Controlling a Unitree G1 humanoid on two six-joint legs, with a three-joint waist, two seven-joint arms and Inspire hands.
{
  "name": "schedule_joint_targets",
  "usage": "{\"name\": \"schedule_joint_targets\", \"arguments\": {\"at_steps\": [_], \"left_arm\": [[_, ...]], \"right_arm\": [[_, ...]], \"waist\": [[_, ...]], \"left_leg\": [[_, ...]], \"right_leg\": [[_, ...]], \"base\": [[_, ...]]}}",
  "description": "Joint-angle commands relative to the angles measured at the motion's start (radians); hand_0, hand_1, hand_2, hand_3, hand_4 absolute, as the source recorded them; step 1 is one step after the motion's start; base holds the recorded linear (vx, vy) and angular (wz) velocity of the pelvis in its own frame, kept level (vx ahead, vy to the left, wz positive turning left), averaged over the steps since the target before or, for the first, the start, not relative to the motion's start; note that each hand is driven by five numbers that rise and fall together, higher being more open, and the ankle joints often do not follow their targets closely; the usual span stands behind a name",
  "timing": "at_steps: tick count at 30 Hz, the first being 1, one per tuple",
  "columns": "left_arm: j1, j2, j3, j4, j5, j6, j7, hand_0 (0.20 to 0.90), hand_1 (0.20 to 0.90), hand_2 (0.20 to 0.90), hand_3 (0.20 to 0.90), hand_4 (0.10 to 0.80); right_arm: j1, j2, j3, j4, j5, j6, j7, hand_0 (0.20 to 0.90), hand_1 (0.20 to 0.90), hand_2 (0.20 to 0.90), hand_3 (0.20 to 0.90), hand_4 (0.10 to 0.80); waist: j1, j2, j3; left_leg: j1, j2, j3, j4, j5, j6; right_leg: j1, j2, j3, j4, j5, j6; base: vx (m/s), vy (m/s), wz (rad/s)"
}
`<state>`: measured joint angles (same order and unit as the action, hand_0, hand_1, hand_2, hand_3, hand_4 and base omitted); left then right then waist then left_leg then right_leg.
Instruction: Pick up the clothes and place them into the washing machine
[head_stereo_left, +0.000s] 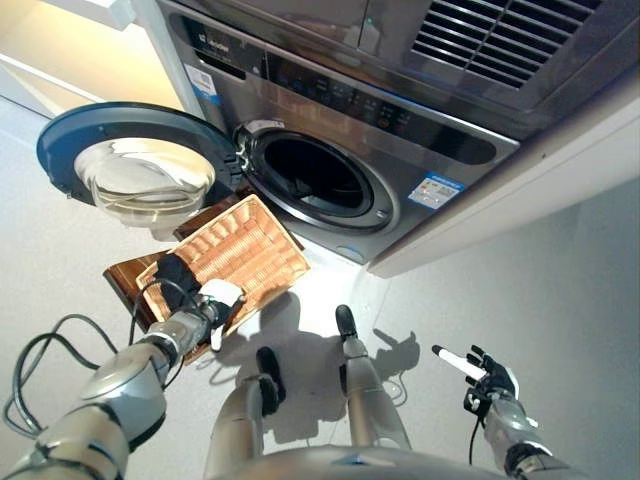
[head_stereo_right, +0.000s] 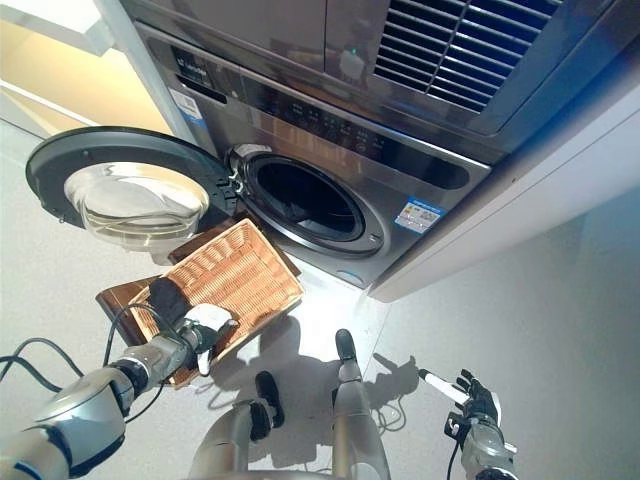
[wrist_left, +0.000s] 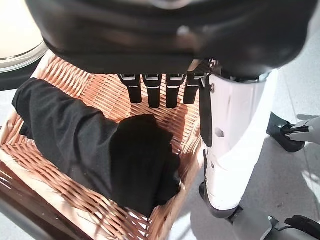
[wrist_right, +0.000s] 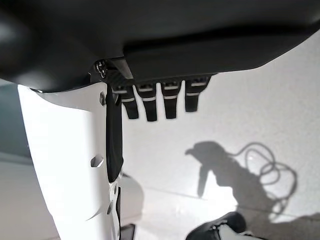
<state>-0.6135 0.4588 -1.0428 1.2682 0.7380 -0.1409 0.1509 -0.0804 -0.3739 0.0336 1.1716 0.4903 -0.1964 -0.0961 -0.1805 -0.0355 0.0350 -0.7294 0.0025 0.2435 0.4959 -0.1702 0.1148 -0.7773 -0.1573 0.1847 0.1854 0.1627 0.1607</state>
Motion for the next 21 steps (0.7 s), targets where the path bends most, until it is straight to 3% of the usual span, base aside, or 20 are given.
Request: {"name": "schedule_joint_targets", "arguments": {"at_steps": [1, 21], "left_arm": [[-0.025, 0.011, 0.067, -0.014, 0.016, 0.019, 0.005, 0.900, 0.900, 0.900, 0.900, 0.800], [0.068, 0.054, 0.111, 0.058, 0.050, 0.048, -0.019, 0.900, 0.900, 0.900, 0.900, 0.800]], "right_arm": [[-0.038, -0.085, 0.006, -0.006, 0.006, -0.033, -0.043, 0.900, 0.900, 0.900, 0.900, 0.800], [-0.061, -0.078, 0.007, 0.010, -0.011, -0.025, -0.038, 0.900, 0.900, 0.900, 0.900, 0.800]], "waist": [[-0.006, 0.018, 0.058], [0.003, 0.015, 0.061]], "left_leg": [[-0.073, 0.033, -0.072, -0.015, -0.009, -0.071], [-0.094, 0.028, -0.080, 0.001, -0.017, -0.064]], "right_leg": [[0.046, 0.023, -0.001, -0.011, -0.058, -0.079], [0.032, 0.022, -0.002, -0.012, -0.053, -0.078]], "base": [[0.000, 0.000, 0.00], [0.000, 0.000, 0.00]]}}
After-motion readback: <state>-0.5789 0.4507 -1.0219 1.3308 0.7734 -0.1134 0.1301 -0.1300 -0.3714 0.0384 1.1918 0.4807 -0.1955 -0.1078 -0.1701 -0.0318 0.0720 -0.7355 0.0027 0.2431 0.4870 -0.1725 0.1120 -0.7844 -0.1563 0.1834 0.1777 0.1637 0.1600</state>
